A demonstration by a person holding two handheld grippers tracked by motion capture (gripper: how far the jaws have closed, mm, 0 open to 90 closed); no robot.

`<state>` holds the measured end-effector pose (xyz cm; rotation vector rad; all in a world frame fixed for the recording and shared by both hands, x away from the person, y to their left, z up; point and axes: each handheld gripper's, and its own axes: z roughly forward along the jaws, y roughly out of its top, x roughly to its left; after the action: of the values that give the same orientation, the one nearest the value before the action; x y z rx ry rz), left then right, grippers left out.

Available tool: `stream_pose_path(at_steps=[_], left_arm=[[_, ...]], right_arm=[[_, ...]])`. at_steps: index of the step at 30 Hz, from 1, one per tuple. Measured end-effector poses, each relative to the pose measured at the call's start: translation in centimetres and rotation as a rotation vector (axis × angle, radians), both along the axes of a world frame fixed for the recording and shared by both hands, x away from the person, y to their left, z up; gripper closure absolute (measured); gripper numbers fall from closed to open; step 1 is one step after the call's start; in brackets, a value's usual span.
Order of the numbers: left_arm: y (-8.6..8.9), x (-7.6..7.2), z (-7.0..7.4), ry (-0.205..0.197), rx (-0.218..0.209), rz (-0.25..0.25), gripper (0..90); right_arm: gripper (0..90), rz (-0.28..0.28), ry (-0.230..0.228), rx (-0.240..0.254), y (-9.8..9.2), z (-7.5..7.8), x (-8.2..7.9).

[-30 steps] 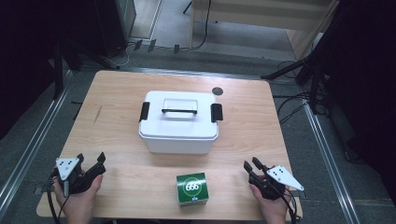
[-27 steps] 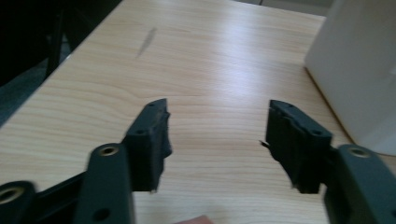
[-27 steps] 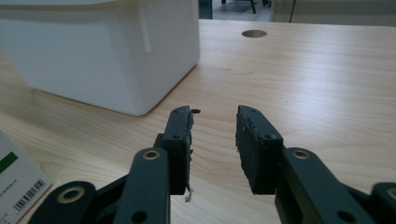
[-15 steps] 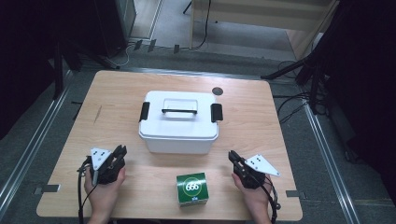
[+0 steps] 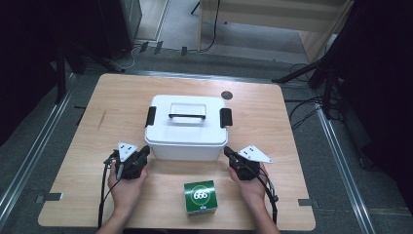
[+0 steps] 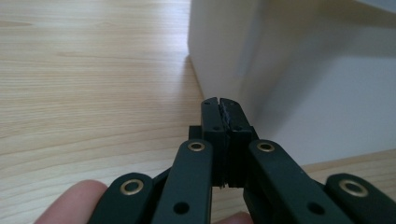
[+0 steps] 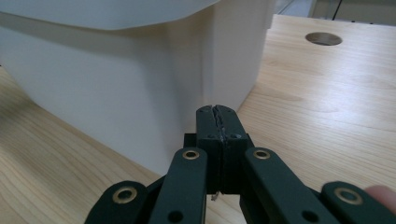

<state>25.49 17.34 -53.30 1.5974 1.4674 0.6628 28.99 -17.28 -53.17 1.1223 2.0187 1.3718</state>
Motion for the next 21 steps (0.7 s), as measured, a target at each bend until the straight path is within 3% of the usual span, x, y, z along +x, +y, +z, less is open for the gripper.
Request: stream_pose_path(at_steps=[2, 7, 10, 13, 17, 21], left_arm=[[-0.6, 0.2, 0.0, 0.006, 0.015, 0.012, 90.0], [-0.9, 0.8, 0.2, 0.024, -0.002, -0.009, 90.0], [-0.4, 0.4, 0.3, 0.021, -0.005, 0.005, 88.0], [0.3, -0.9, 0.2, 0.020, 0.007, -0.001, 89.1], [0.3, -3.7, -0.3, 0.020, 0.041, -0.048, 89.1], [-0.3, -5.5, -0.4, 0.046, 0.020, -0.085, 89.9]], right_arm=[[90.0, 0.016, 0.003, -0.002, 0.3, -0.2, 0.1], [90.0, 0.003, 0.013, -0.007, -0.1, -0.3, 0.3], [87.3, -0.004, 0.007, -0.006, -0.7, 0.0, 0.0], [88.1, -0.002, -0.002, -0.006, -1.6, 0.4, -1.0], [90.0, -0.007, 0.009, -0.014, -2.8, 0.3, -3.2], [90.0, 0.013, 0.020, -0.028, -3.0, -0.2, -5.6]])
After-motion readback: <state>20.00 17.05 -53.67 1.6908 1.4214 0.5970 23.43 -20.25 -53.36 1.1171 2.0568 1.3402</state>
